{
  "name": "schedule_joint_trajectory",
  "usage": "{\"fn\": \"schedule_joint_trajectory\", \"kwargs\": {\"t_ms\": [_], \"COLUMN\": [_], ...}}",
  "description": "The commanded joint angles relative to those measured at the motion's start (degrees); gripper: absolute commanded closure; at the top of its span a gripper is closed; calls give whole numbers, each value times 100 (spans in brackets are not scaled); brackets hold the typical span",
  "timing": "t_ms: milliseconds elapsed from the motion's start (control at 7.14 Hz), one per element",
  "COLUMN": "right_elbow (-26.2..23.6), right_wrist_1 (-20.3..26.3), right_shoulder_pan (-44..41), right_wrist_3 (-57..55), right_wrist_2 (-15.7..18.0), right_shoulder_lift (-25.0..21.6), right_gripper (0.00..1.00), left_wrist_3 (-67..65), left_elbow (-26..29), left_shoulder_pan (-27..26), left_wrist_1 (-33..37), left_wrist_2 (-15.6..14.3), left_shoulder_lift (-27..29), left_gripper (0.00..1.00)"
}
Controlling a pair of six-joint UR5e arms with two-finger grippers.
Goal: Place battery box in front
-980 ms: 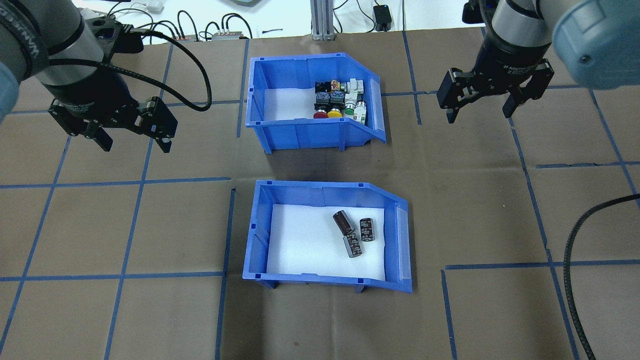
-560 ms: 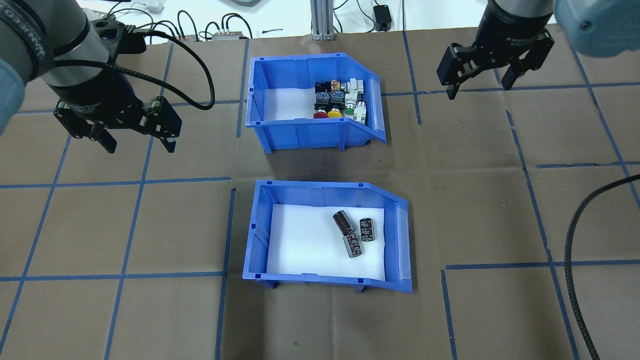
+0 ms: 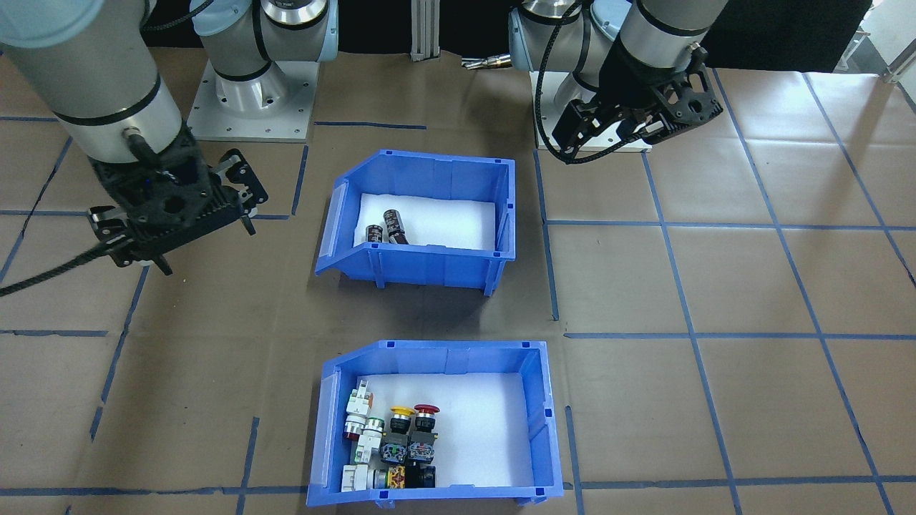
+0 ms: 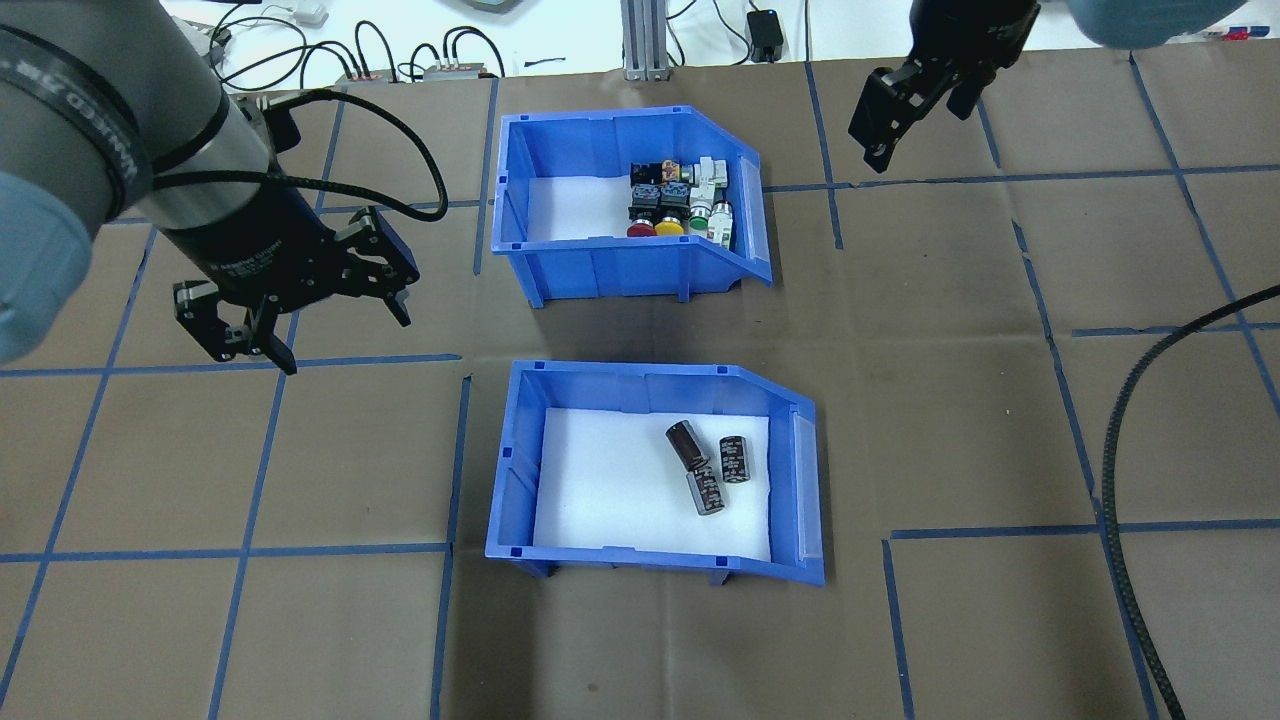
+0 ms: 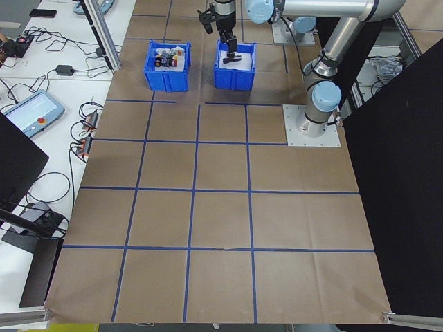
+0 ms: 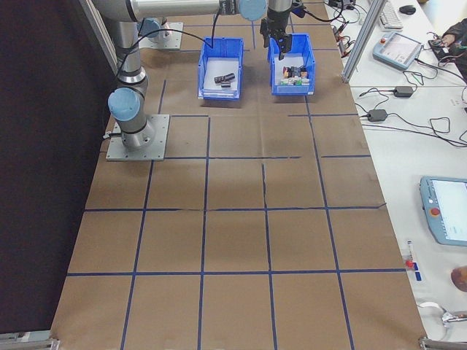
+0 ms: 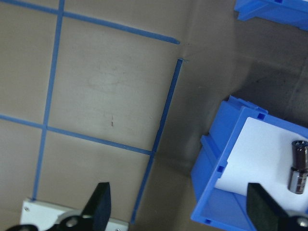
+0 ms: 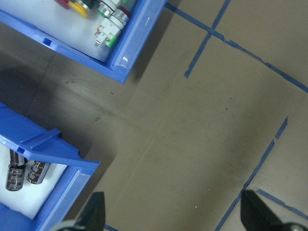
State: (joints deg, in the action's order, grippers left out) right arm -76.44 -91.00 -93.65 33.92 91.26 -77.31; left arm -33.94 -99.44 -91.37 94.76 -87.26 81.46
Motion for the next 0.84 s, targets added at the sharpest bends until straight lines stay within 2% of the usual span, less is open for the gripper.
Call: {"fn": "schedule_joint_trajectory", "kwargs": {"t_ms": [0, 140, 420, 560, 700], "right_elbow": [442, 758, 1313, 1428, 1430], "right_wrist_1": [-102, -137, -155, -155, -242], "right_shoulder_pan": [-677, -1063, -1645, -1813, -1953], "right_wrist_3": [551, 1032, 1675, 2192, 2554], "right_wrist_2": [-38, -4, -3, -3, -56], "right_shoulder_lift": [590, 959, 1558, 1752, 1893], "right_gripper": [0, 0, 0, 0, 0], "left_wrist_3": [-3138, -4224, -5950, -6288, -6787], "left_elbow": [-626, -951, -1645, -1988, -2244], "left_shoulder_pan": [-423, -686, -1371, -1618, -1864], "left_wrist_1": [42, 25, -595, -764, -1236], "left_wrist_2": [86, 348, 359, 368, 368], "left_shoulder_lift": [-497, -664, -833, -859, -799], "left_gripper": [0, 0, 0, 0, 0]}}
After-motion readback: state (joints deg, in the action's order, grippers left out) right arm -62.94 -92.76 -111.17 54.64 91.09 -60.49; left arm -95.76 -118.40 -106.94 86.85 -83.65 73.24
